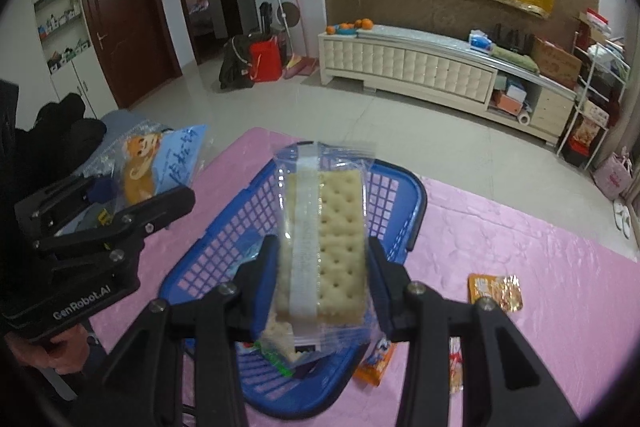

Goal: Organize snacks
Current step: 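Carry the cake bag and cracker pack over the basket and release them, then withdraw both tools from the basket toward the remaining snack packs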

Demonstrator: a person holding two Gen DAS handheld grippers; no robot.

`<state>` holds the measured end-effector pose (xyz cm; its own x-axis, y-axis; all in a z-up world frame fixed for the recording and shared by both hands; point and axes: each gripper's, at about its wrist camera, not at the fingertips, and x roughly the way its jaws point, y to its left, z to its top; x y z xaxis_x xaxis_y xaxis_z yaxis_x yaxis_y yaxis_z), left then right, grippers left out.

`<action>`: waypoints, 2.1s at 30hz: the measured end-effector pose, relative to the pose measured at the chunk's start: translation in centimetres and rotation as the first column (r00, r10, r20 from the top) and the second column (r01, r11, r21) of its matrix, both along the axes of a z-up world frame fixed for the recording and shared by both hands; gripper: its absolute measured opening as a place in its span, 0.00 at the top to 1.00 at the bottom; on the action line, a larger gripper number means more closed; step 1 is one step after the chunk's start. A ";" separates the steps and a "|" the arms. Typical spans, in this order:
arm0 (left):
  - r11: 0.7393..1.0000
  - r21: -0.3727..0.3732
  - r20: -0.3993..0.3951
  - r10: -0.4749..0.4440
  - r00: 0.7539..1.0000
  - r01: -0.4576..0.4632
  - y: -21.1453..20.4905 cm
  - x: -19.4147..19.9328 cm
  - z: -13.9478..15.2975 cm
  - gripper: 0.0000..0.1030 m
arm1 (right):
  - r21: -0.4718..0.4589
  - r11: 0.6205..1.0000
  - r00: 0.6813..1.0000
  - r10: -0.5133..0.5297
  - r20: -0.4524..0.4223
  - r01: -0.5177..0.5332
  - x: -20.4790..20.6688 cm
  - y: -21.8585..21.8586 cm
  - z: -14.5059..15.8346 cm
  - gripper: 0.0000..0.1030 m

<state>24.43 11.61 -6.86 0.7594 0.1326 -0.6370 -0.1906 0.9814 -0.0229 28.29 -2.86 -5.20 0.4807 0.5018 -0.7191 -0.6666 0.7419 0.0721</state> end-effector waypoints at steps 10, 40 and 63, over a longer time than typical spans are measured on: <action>1.000 0.004 -0.033 -0.012 0.999 0.012 0.7 3.0 -1.3 0.50 | -0.075 0.996 0.999 0.043 -0.015 -0.044 3.6 1.7 -2.3 0.54; 0.997 -0.026 -0.097 -0.070 0.993 0.068 -2.4 5.4 -1.9 0.50 | -0.068 0.992 0.994 -0.109 -0.001 0.108 5.1 -3.1 -1.7 0.13; 0.985 0.014 -0.191 -0.169 0.967 0.175 -5.8 8.9 -2.3 0.27 | -0.047 0.980 0.981 -0.192 -0.017 0.191 5.1 -7.8 -1.9 0.13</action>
<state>33.34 5.82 -9.12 0.6389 0.0321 -0.7686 -0.0171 0.9995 0.0276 33.42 -10.71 -7.06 0.5494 0.3689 -0.7497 -0.5103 0.8586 0.0485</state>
